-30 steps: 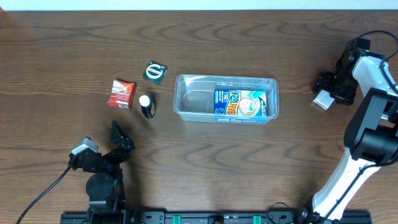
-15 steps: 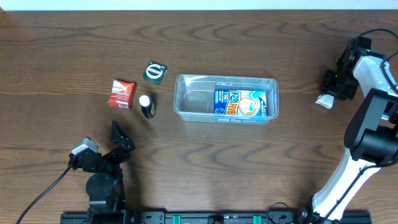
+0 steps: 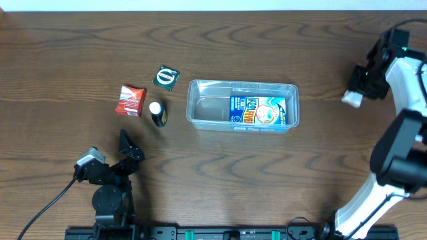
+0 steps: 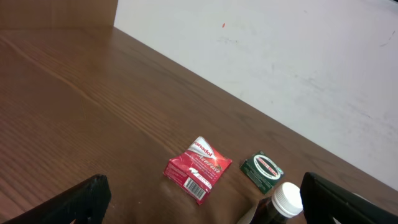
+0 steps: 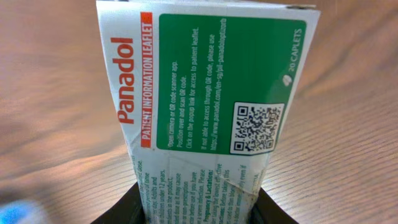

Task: Pack container
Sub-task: 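Lift the white-green box and carry it over the container, then lower the white-green box into the container beside the blue box, then release the box and raise the right arm away, then reach the left gripper to the red Panadol ActiFast box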

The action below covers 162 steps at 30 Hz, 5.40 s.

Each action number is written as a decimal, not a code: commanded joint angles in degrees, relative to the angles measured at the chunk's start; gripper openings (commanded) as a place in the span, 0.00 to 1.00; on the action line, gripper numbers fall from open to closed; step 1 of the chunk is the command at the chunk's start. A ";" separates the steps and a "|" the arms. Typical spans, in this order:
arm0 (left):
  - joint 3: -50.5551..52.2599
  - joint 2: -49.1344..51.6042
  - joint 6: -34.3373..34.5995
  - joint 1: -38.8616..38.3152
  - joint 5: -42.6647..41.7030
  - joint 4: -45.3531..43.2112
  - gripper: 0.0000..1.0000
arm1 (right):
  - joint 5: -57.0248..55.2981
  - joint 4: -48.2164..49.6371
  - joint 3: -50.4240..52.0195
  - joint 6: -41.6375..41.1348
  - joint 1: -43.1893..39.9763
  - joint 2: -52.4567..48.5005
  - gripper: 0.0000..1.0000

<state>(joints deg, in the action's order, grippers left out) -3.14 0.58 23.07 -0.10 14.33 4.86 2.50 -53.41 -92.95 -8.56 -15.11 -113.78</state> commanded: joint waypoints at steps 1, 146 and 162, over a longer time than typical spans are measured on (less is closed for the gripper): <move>1.70 -0.35 -0.74 -0.09 0.31 0.59 0.98 | 5.11 0.04 -1.66 3.48 4.26 6.27 0.33; -28.35 35.60 -11.58 4.04 -15.98 13.20 0.98 | -14.51 13.29 8.68 13.31 1.95 25.27 0.99; -81.79 89.61 -26.08 13.07 -25.88 52.83 0.98 | -14.51 13.29 8.70 13.31 1.95 25.27 0.99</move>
<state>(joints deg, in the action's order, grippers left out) -83.33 86.39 1.87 12.19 -10.22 56.25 -11.84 -40.05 -84.38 5.56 -12.69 -88.64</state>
